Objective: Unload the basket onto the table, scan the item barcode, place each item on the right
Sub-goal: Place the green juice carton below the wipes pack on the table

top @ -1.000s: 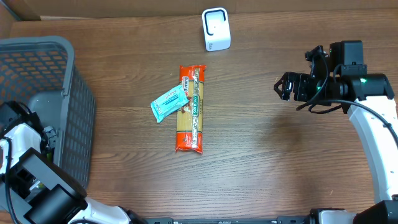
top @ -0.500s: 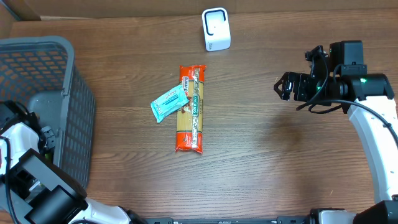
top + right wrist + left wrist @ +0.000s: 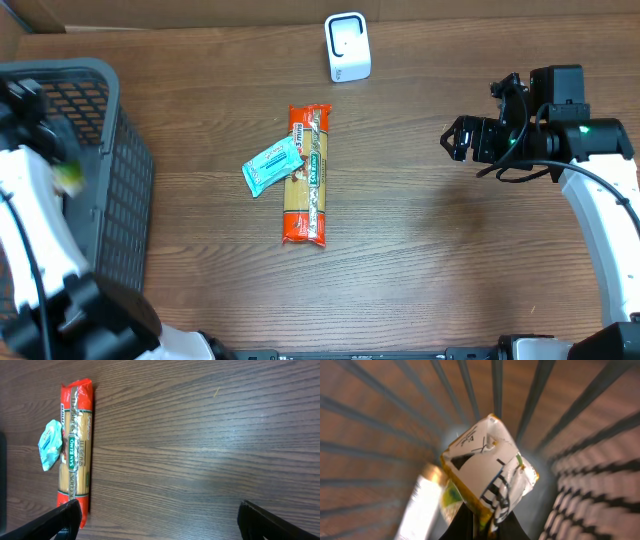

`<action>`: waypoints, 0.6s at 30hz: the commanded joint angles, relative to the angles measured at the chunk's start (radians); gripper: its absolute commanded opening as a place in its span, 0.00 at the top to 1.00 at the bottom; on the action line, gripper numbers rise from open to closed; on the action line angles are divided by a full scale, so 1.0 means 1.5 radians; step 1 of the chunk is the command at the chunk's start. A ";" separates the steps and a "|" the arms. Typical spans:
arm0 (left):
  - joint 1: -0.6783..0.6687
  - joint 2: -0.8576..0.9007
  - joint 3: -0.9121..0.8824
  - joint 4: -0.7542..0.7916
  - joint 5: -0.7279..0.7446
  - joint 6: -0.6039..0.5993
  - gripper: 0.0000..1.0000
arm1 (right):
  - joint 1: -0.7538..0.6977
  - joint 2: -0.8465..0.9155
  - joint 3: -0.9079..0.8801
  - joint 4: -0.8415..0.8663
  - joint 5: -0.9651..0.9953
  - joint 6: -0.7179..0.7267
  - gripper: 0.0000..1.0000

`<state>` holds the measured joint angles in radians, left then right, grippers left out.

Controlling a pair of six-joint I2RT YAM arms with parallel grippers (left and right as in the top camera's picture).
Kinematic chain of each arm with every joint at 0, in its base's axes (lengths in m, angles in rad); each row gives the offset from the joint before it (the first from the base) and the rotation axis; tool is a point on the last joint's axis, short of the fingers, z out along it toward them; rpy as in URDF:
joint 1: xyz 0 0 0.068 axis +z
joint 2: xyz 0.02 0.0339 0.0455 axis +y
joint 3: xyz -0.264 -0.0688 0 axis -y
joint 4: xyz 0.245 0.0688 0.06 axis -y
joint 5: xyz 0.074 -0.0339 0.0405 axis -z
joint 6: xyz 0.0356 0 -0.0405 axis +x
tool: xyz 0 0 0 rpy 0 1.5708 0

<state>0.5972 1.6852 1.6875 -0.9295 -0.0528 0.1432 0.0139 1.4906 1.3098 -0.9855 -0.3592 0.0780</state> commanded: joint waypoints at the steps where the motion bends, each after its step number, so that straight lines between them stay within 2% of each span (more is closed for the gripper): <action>1: 0.001 -0.102 0.137 -0.023 0.096 -0.069 0.96 | 0.003 -0.002 0.017 0.004 -0.001 0.002 0.00; 6: -0.021 -0.173 0.177 -0.036 0.289 -0.180 0.96 | 0.003 -0.002 0.017 0.004 -0.001 0.002 0.00; 9: -0.064 -0.188 0.177 -0.070 0.346 -0.231 0.96 | 0.003 -0.002 0.017 0.004 -0.001 0.002 0.00; 14: -0.206 -0.155 0.152 -0.148 0.336 -0.248 0.96 | 0.003 -0.002 0.017 0.002 -0.001 0.002 0.00; 18: -0.321 -0.097 0.087 -0.185 0.243 -0.248 0.96 | 0.003 -0.002 0.017 -0.002 -0.001 0.002 0.00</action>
<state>0.2169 1.4631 1.8931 -1.1740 0.3885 -0.1936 0.0139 1.4906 1.3098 -0.9878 -0.3595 0.0784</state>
